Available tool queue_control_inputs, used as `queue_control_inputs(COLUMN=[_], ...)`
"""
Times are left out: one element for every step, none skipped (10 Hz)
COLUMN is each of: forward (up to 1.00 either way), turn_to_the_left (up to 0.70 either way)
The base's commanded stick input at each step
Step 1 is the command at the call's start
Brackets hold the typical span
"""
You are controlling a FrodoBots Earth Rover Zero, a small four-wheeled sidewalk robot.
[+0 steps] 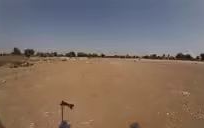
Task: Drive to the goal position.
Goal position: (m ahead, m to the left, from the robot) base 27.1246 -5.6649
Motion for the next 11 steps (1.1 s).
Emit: queue_control_inputs(forward=[0.5,0.5,0.5,0.5,0.5,0.5,0.5,0.5,0.5,0.5,0.5], turn_to_the_left=[0.0,0.0,0.0,0.0,0.0,0.0,0.0,0.0,0.0,0.0,0.0])
